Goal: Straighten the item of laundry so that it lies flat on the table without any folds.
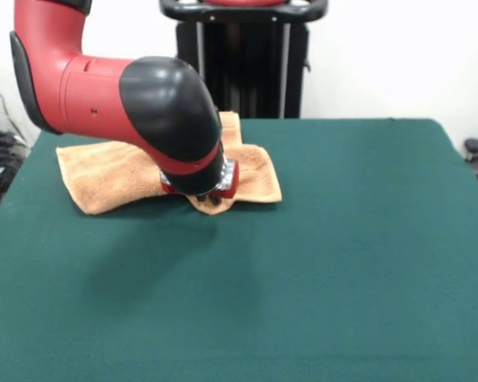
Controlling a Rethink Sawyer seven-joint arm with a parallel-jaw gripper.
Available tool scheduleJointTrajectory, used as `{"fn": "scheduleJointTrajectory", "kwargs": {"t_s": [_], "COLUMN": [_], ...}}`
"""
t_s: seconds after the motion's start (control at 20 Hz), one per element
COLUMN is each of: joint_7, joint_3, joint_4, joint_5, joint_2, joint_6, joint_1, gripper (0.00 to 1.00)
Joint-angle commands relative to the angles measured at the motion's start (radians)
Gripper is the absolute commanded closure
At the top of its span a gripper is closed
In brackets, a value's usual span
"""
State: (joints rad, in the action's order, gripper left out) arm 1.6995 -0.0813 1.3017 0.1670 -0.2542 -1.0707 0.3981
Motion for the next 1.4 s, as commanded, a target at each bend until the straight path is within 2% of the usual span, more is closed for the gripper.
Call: {"fn": "scheduleJointTrajectory", "kwargs": {"t_s": [0.05, 0.35, 0.55, 0.75, 1.15, 1.4], "joint_7": [-0.015, -0.007, 0.004, 0.001, 0.018, 0.046], "joint_3": [-0.052, -0.044, -0.043, -0.044, -0.054, -0.053], "joint_4": [0.019, 0.126, 0.251, 0.314, 0.351, 0.341], "joint_5": [0.116, 0.119, 0.118, 0.118, 0.120, 0.115], "joint_2": [-0.014, -0.109, -0.205, -0.255, -0.290, -0.281], "joint_6": [0.349, 0.342, 0.352, 0.350, 0.347, 0.349], "joint_1": [0.011, 0.010, 0.014, 0.017, 0.010, -0.008], "gripper": [1.00, 1.00, 1.00, 1.00, 1.00, 1.00]}}
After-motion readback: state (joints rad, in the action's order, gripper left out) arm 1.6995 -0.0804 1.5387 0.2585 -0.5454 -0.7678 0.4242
